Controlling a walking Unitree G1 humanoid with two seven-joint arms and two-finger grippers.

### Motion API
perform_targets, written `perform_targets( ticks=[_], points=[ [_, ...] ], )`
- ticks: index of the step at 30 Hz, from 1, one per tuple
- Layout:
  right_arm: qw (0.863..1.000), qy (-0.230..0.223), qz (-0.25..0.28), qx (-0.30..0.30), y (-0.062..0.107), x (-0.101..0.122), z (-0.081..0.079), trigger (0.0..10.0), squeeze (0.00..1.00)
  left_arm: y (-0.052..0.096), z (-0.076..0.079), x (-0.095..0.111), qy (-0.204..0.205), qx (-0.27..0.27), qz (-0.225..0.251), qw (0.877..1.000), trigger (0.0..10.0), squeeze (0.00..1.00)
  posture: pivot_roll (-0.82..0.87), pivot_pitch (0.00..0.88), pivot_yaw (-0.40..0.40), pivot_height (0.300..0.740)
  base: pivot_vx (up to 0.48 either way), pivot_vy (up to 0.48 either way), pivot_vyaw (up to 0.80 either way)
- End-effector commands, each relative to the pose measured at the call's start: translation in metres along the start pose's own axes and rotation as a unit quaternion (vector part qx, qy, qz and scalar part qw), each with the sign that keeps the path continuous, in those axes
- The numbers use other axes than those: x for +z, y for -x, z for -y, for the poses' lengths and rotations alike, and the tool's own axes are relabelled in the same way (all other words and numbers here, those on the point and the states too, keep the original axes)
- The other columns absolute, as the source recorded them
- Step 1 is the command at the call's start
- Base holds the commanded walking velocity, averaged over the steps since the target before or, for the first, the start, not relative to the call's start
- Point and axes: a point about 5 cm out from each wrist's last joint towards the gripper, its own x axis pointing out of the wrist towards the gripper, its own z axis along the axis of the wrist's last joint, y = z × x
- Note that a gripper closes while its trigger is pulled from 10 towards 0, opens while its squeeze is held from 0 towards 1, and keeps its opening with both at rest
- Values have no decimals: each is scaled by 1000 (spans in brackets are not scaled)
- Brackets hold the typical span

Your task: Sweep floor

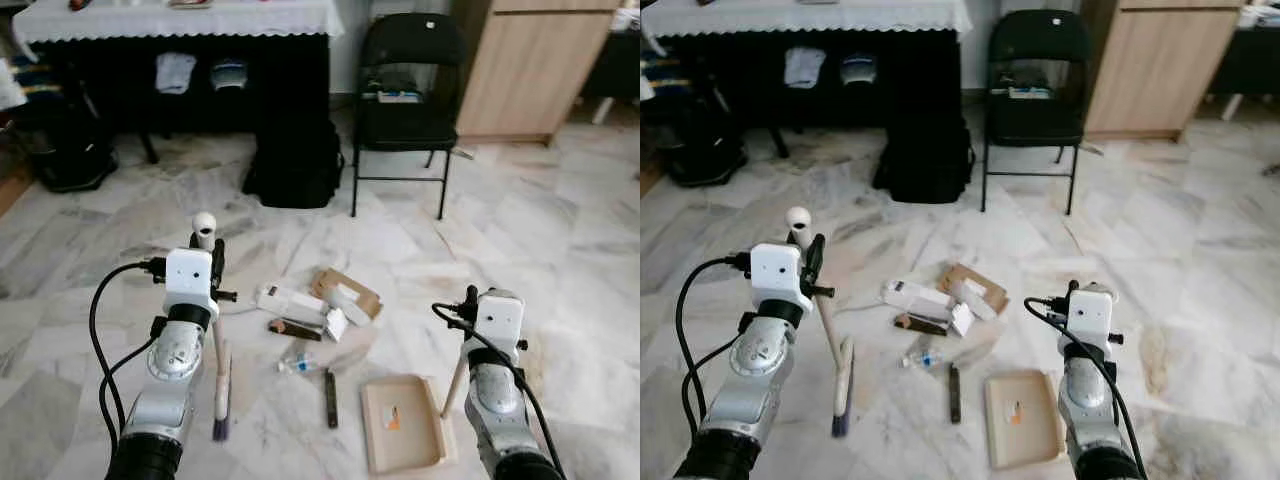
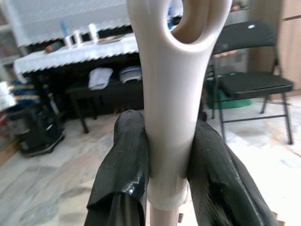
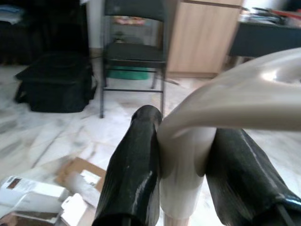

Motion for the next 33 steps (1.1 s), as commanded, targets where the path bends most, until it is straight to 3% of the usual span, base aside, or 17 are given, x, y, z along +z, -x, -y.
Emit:
perform_targets(
  ticks=[1,6,33],
  points=[
    [1000,-5,15,6,-4,8,-3,10000,0,-1,-5,3,-5,10,7,1000,10000,0,89,59,-1,740,420,0,0],
    [1000,-6,15,9,-4,8,-4,10000,0,-1,-5,3,-7,11,8,1000,10000,0,89,59,-1,740,404,0,0],
    [998,-27,22,50,-2,10,-19,10000,0,3,-16,-7,-26,21,-14,999,10000,0,90,71,3,740,0,0,0]
  ],
)
